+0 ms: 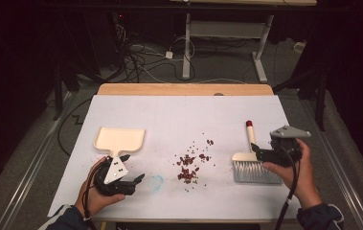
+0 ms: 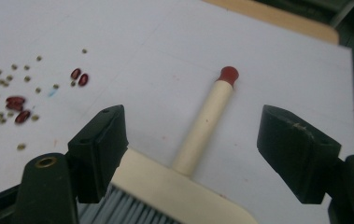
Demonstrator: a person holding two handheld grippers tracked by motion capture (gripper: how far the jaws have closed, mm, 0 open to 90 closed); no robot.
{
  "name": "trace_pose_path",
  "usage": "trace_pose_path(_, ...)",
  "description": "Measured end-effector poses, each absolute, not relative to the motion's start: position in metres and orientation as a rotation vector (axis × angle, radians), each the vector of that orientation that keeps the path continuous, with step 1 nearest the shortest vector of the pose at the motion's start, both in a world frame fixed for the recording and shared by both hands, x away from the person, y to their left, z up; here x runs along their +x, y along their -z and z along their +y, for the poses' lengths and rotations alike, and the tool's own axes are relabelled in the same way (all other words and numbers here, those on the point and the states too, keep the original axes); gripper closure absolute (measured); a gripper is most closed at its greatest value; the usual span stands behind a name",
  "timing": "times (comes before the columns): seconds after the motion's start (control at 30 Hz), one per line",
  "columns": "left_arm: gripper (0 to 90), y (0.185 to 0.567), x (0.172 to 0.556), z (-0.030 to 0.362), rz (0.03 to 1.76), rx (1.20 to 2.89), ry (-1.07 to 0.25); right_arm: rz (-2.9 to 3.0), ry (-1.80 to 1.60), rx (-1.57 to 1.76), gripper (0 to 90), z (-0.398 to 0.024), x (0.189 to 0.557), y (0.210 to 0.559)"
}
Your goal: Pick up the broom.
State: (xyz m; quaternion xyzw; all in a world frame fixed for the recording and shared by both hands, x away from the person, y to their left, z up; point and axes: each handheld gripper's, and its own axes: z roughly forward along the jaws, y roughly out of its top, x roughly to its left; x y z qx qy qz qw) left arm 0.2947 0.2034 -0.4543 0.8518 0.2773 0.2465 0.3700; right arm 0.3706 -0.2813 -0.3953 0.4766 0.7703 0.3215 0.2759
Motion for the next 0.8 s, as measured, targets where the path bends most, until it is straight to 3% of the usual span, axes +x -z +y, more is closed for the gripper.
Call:
trace_pose_path(0.17,20.3,0.455,0.294,0.205,0.713,2.187,-0.628,2.105,-0.779,1.431,25.9,-0.281,0.413,0.414)
trace_pose_path(0.37,20.6,0.457,0.294,0.204,0.703,2.217,-0.617,2.136,-0.714,1.562,36.1,-0.28,0.448,0.447)
trace_pose_path(0.47,20.5,0.457,0.294,0.204,0.7,2.221,-0.62,2.174,-0.662,1.57,41.7,-0.276,0.454,0.457)
trace_pose_path(0.63,20.6,0.458,0.294,0.203,0.685,2.24,-0.602,2.204,-0.679,1.521,62.5,-0.268,0.453,0.457)
trace_pose_path(0.8,20.6,0.458,0.293,0.201,0.677,2.238,-0.597,2.211,-0.697,1.515,63.9,-0.269,0.453,0.457)
